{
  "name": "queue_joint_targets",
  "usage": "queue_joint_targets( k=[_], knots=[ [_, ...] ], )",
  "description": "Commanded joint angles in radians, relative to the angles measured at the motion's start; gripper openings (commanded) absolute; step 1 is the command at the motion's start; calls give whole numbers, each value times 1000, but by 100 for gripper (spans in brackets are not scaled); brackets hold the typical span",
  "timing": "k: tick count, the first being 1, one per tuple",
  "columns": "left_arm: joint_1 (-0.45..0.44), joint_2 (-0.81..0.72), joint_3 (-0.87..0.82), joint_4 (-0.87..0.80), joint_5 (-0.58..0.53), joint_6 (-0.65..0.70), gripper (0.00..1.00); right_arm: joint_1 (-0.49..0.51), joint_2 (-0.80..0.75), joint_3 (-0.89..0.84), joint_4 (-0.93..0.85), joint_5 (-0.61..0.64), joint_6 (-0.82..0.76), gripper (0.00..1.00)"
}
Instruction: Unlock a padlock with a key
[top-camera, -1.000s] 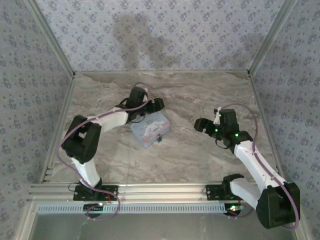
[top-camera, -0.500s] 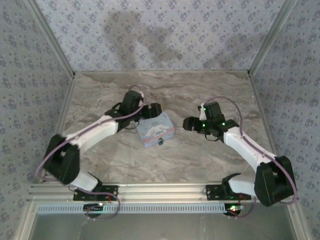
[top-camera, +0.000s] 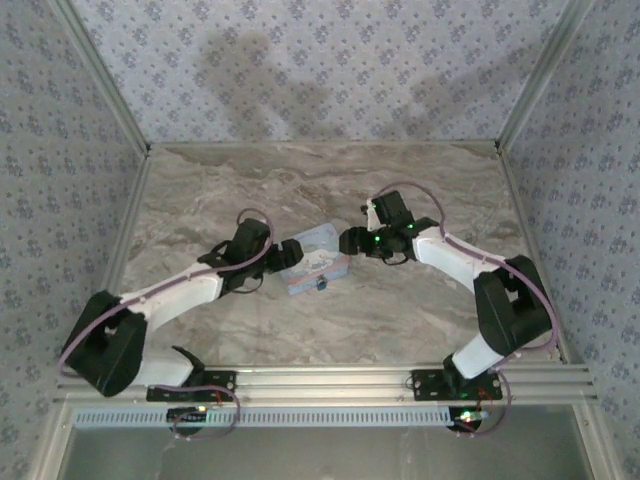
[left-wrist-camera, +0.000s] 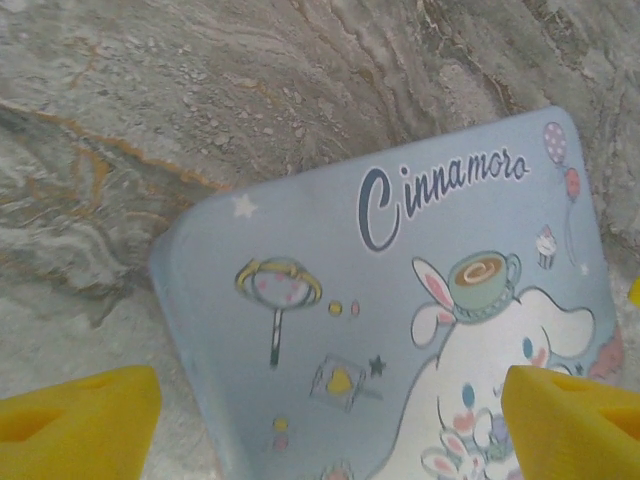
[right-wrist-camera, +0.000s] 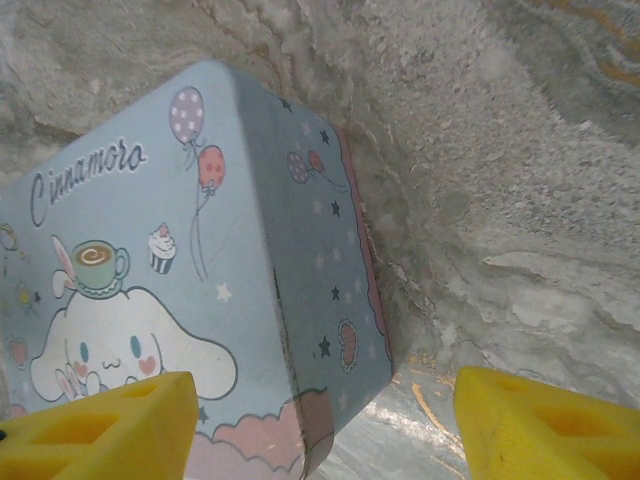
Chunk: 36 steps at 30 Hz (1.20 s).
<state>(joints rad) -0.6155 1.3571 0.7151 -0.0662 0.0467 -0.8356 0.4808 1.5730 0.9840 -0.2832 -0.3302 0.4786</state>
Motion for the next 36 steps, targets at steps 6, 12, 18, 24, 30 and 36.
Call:
queue_joint_targets(
  k=[6, 12, 18, 24, 30, 36],
  knots=[
    [-3, 159, 156, 93, 38, 31, 88, -8, -31, -10, -24, 4, -3, 70],
    [-3, 234, 214, 104, 45, 37, 88, -53, -83, -7, -118, 123, -5, 64],
    [-3, 214, 204, 91, 32, 22, 87, -136, -39, 92, -271, 308, 33, 59],
    [-7, 58, 118, 9, -36, 15, 87, -185, 148, 305, -427, 324, 40, 52],
    [-22, -132, 13, -66, -62, -11, 87, -186, 292, 427, -489, 341, 66, 40],
    [-37, -277, -73, -94, -85, -59, 87, -182, 396, 490, -503, 343, 92, 39]
  ],
)
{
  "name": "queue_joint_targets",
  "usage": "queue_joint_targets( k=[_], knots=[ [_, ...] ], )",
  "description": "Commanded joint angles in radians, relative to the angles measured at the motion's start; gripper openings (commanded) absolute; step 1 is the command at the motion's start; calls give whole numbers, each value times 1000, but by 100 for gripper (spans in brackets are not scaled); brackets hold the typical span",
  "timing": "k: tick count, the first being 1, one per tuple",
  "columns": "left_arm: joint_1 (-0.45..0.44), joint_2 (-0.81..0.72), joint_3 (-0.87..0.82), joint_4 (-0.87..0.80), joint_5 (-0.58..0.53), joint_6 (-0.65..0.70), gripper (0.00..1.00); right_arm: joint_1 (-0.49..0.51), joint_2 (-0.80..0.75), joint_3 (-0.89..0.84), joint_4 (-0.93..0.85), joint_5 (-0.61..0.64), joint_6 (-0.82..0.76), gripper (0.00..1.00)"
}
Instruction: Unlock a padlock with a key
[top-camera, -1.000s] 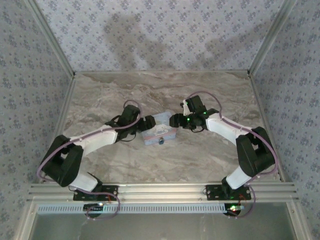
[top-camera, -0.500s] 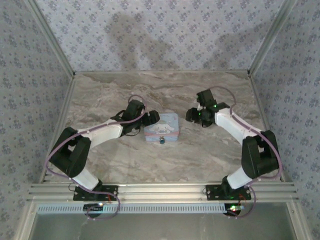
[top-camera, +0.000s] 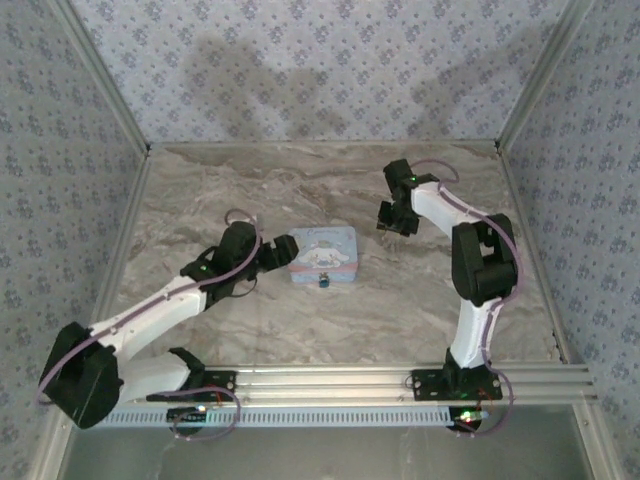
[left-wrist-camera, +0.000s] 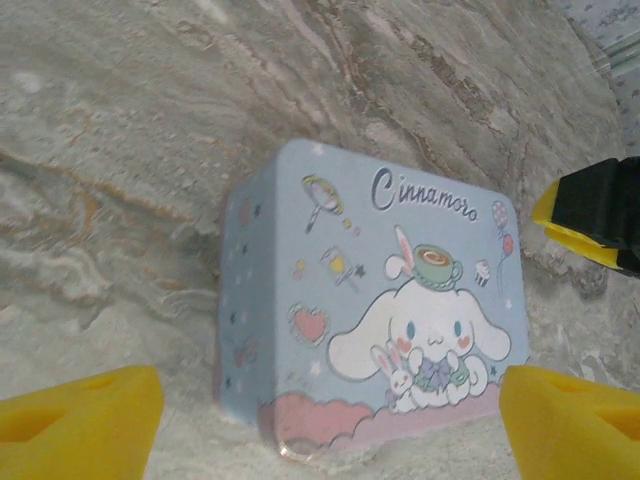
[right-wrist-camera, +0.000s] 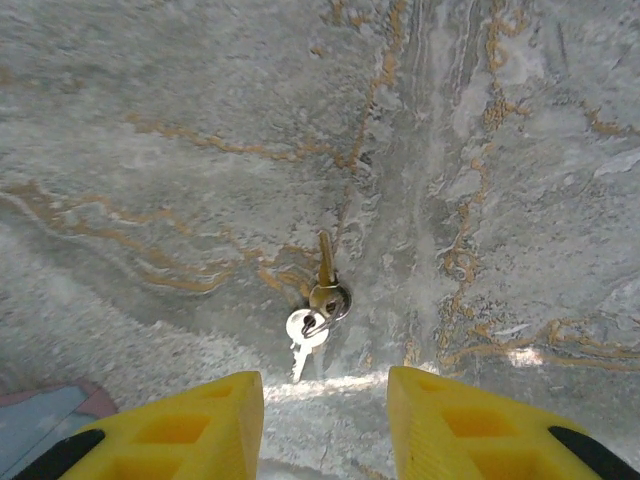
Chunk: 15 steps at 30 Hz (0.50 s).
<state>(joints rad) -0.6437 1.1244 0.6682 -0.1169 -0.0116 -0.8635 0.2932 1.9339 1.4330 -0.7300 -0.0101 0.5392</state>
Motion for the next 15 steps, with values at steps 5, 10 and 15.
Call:
queue_joint_targets(
  k=[5, 10, 15],
  knots=[
    [-14, -97, -48, -64, -28, -45, 88, 11, 77, 56, -60, 11, 45, 36],
    [-18, -112, -59, -64, -29, -52, 87, 10, 105, 64, -59, 5, 56, 33],
    [-20, -112, -70, -55, -29, -61, 87, 0, 134, 70, -53, -7, 62, 29]
  ],
)
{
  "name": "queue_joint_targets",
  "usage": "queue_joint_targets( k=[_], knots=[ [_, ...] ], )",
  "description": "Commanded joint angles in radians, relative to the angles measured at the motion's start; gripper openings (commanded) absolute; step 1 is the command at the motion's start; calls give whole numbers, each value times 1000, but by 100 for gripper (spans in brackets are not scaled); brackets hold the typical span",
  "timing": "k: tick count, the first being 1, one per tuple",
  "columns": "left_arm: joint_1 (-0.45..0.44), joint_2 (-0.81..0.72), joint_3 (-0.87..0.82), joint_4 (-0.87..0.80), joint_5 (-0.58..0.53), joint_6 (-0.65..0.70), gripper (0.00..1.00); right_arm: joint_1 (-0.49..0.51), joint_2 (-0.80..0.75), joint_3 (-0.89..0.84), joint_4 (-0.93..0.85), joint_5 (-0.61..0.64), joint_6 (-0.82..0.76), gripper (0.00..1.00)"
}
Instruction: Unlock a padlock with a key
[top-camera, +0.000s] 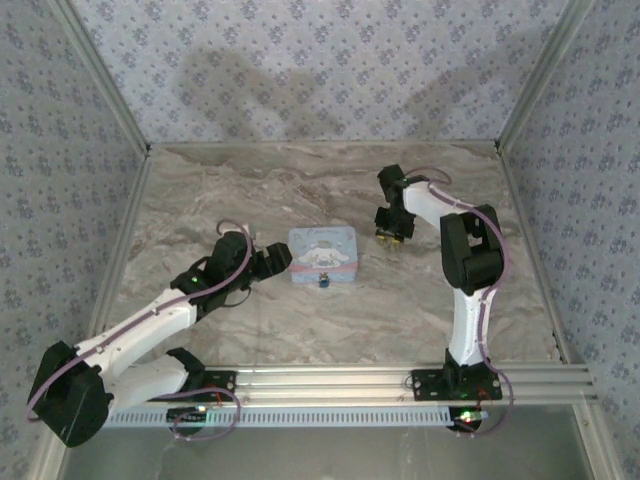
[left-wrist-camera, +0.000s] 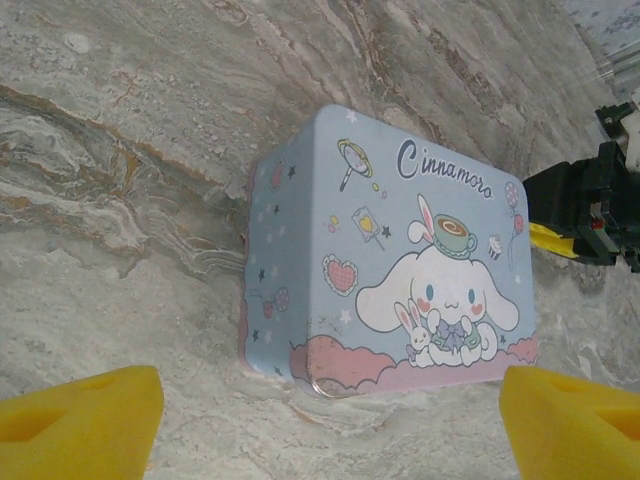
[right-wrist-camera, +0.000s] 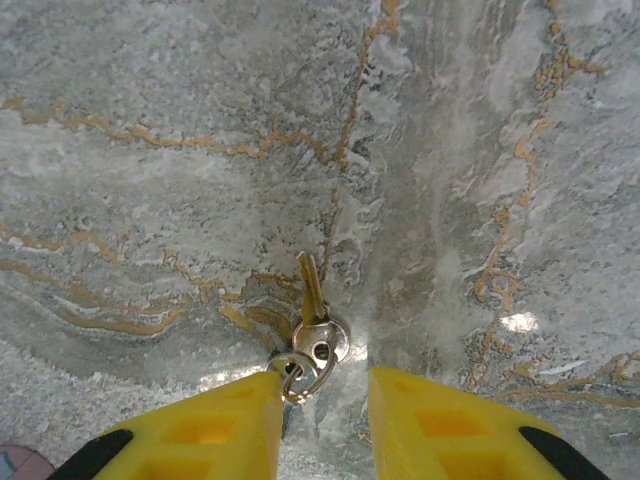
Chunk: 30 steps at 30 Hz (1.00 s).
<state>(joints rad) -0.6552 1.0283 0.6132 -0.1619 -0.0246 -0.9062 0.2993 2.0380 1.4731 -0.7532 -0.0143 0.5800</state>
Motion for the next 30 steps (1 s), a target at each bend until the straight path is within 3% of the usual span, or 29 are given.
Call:
queue_joint_targets(
  k=[1, 11, 18, 26, 30],
  knots=[
    [-9, -16, -18, -7, -14, -20, 87, -9, 34, 30, -28, -7, 23, 29],
    [-15, -14, -35, 4, -13, -31, 88, -27, 51, 26, -15, -29, 28, 21],
    [-16, -10, -34, 9, -7, -36, 87, -41, 51, 29, -9, -47, 24, 22],
    [-18, -8, -32, 6, -5, -39, 87, -53, 49, 7, 11, -70, -5, 2],
    [-19, -8, -27, -1, -5, -37, 87, -55, 5, -35, 51, -77, -23, 0]
  ],
)
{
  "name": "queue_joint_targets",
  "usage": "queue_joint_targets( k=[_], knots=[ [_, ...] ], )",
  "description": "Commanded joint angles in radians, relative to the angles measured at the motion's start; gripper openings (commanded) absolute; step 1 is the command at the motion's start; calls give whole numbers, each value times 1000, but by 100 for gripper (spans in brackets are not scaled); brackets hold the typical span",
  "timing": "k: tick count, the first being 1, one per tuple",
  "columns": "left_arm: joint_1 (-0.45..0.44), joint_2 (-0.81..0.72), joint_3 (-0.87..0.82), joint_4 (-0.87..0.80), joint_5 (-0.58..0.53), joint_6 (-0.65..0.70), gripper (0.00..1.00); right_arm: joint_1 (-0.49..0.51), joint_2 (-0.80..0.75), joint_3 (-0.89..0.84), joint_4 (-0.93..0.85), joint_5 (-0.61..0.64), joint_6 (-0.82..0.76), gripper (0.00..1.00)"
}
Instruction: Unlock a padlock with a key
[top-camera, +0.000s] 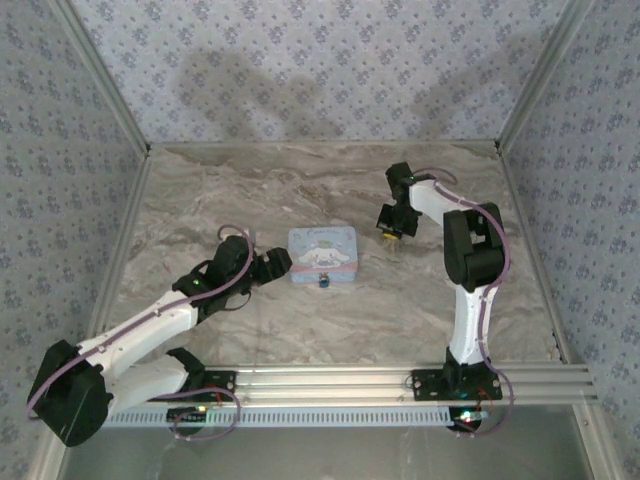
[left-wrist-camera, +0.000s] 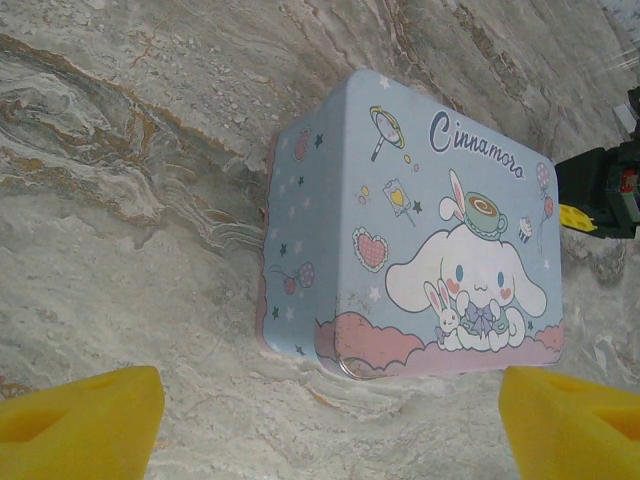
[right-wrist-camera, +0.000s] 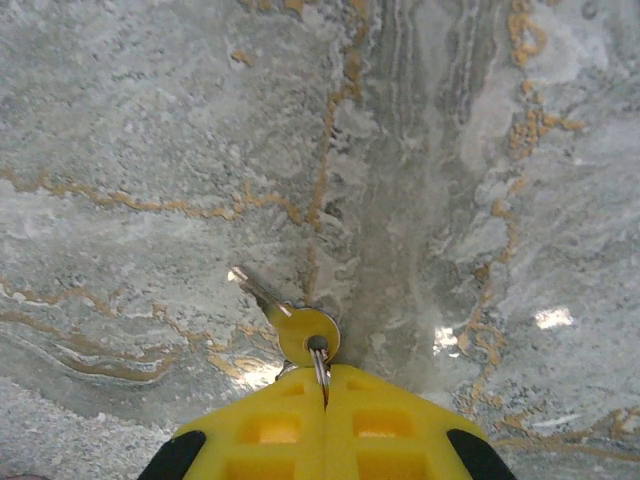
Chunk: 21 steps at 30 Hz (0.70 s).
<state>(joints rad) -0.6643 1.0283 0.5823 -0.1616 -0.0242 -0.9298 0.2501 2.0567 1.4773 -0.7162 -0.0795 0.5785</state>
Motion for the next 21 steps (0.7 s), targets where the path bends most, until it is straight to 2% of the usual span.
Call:
queue_joint_targets(
  k=[1, 13, 21],
  knots=[
    [-11, -10, 5, -4, -5, -14, 87, -5, -35, -57, 31, -11, -25, 0],
    [-19, -7, 60, -9, -1, 14, 87, -11, -389, -204, 161, -11, -77, 0],
    [-26, -11, 169, 8, 64, 70, 87, 4, -691, -237, 164, -128, -93, 0]
  ],
)
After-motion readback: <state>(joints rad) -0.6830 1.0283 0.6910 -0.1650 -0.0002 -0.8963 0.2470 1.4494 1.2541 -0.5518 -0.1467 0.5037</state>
